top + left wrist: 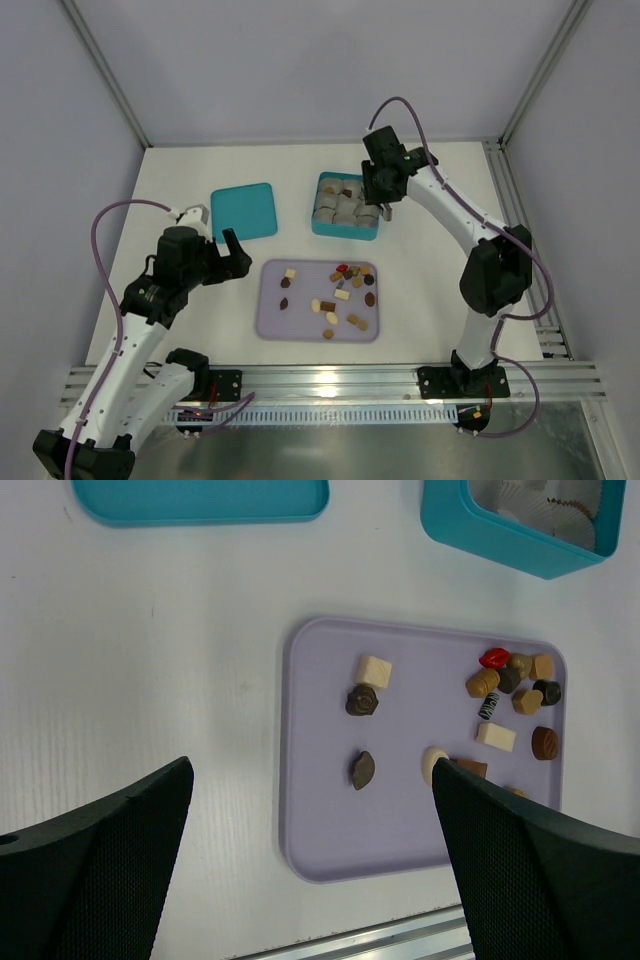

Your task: Pack the chocolate

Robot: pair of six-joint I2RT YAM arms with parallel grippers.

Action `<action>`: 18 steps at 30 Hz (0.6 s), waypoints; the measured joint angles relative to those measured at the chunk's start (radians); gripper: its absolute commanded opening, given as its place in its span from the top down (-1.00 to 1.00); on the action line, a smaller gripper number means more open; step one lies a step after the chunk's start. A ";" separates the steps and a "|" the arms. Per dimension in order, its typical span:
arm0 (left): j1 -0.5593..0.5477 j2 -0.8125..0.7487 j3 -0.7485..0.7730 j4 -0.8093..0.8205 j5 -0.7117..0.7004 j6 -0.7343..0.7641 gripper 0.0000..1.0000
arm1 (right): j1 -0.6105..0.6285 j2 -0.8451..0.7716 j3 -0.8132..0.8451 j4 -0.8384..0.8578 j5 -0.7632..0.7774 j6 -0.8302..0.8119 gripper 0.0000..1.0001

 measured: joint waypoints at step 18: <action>0.000 0.000 0.000 0.000 0.000 0.000 -0.99 | 0.410 -0.766 -0.591 -0.128 -0.122 0.087 0.16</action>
